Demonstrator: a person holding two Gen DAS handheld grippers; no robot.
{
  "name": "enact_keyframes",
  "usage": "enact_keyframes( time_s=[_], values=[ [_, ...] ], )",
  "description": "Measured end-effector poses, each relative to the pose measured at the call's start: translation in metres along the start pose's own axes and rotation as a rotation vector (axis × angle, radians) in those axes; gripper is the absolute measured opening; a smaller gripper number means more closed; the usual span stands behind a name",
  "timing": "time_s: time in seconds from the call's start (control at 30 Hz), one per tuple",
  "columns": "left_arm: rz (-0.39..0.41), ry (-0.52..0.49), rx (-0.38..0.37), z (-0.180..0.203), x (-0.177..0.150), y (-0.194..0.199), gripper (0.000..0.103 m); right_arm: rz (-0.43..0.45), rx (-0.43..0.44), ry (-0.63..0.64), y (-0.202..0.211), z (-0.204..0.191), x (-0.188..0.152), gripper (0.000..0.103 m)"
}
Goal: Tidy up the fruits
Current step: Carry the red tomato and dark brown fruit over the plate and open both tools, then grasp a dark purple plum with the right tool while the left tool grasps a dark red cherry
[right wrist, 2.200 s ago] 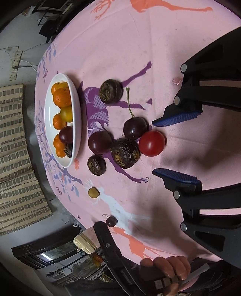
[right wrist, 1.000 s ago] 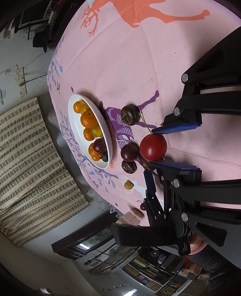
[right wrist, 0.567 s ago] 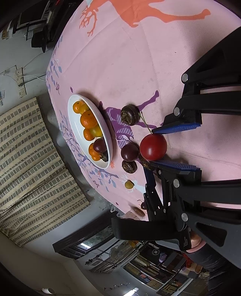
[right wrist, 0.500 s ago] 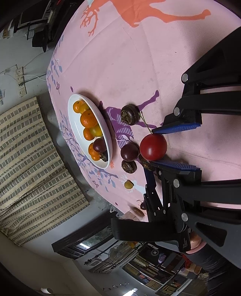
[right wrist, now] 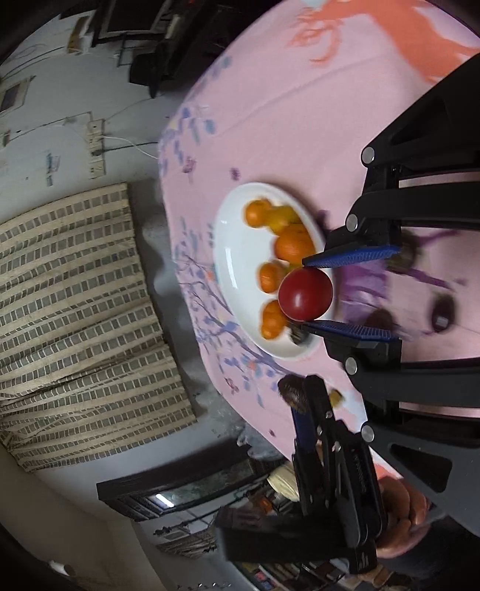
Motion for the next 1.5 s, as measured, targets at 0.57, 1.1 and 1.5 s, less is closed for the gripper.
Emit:
enact_keyframes(
  time_s=[0.57, 1.1, 1.5],
  values=[
    [-0.112, 0.119, 0.125, -0.053, 0.041, -0.111, 0.062, -0.075, -0.029, 0.06, -0.109, 0.015, 0.019, 0.049],
    [0.144, 0.185, 0.307, -0.13, -0.012, 0.079, 0.097, -0.137, 0.1, 0.177, -0.047, -0.063, -0.029, 0.061],
    [0.081, 0.26, 0.327, -0.158, -0.061, 0.083, 0.097, -0.296, 0.039, 0.28, -0.06, -0.065, -0.081, 0.061]
  ],
)
Point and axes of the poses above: each gripper's, at about its wrist camera, not at the fingertips, and y roughly against the way its jaws point, z to its right, x to its top, the point moved 9 cm from there along -y, roughly the way its jaws point, and after that the axes turned 6 degrees about z, right-handed, at the moved point
